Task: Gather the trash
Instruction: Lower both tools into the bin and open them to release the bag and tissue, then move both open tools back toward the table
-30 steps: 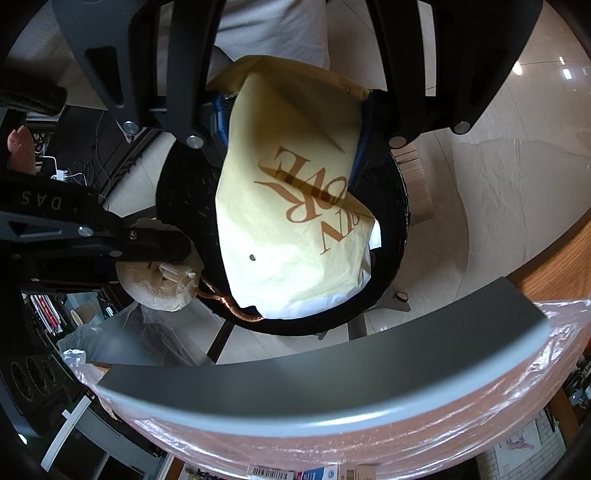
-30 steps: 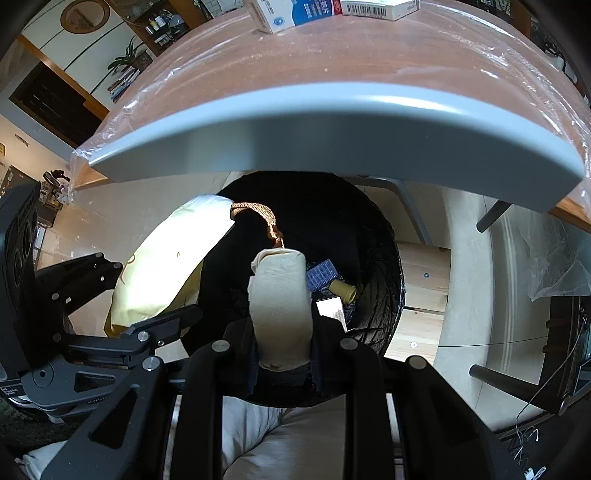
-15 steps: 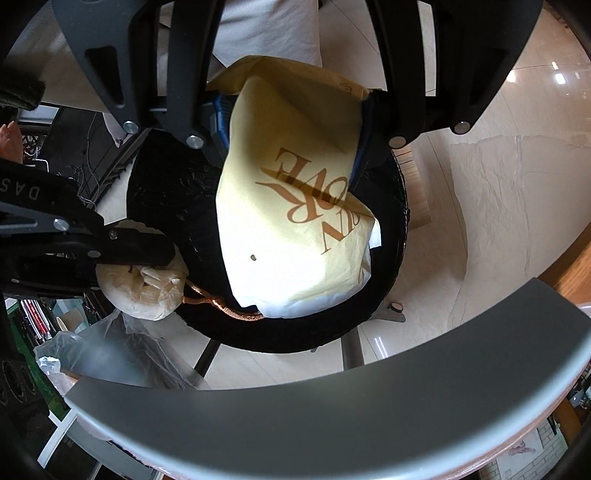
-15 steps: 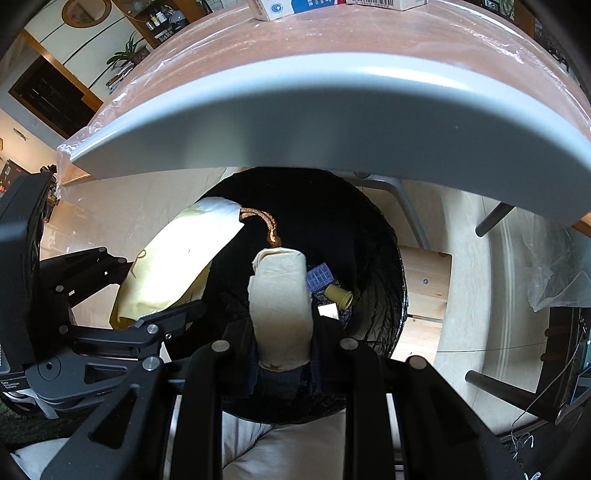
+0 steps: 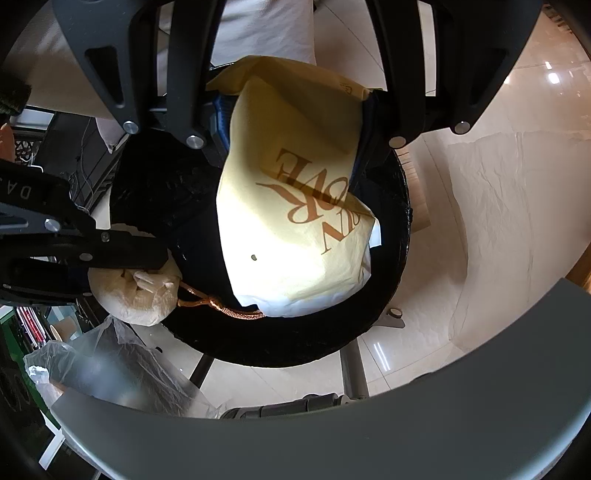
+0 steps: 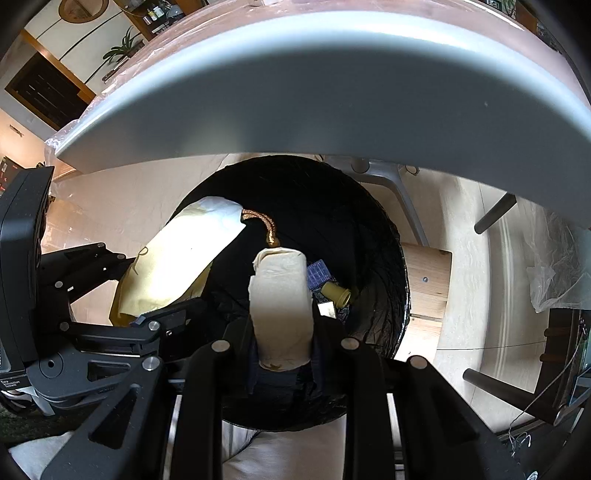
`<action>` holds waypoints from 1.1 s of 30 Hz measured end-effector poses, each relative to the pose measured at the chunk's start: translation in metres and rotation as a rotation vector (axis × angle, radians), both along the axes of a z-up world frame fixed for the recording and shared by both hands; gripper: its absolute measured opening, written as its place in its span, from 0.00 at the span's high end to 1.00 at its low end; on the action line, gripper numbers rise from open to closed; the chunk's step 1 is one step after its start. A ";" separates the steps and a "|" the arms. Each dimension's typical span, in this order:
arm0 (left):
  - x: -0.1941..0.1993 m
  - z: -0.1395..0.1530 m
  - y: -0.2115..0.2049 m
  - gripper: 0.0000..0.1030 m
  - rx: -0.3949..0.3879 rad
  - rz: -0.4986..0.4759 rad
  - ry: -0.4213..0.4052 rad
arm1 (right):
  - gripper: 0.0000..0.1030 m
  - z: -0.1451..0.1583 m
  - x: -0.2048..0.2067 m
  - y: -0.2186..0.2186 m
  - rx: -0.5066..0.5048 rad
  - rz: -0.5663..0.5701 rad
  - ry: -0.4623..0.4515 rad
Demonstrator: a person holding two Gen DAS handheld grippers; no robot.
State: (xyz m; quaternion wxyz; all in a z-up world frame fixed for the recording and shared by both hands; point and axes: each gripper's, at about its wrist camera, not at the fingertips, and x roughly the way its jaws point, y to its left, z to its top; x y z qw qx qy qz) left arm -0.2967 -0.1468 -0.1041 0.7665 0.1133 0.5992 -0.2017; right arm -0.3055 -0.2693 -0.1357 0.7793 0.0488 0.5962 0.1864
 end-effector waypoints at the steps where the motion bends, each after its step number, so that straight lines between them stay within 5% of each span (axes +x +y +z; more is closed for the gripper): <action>1: 0.000 -0.001 -0.001 0.49 0.002 -0.002 -0.001 | 0.78 -0.001 0.000 0.000 -0.001 0.000 0.002; 7: 0.002 -0.002 -0.001 0.46 0.006 -0.001 -0.005 | 0.76 -0.002 0.001 -0.001 -0.006 -0.009 0.005; 10: 0.001 -0.001 -0.002 0.31 0.025 0.004 -0.018 | 0.51 -0.002 0.002 -0.004 0.009 -0.034 0.009; 27: 0.000 0.001 0.003 0.20 -0.021 0.012 -0.019 | 0.31 -0.001 0.001 -0.017 0.060 -0.081 0.030; 33: -0.010 0.022 0.010 0.20 -0.066 -0.005 -0.040 | 0.31 0.032 -0.012 -0.026 0.088 -0.065 -0.015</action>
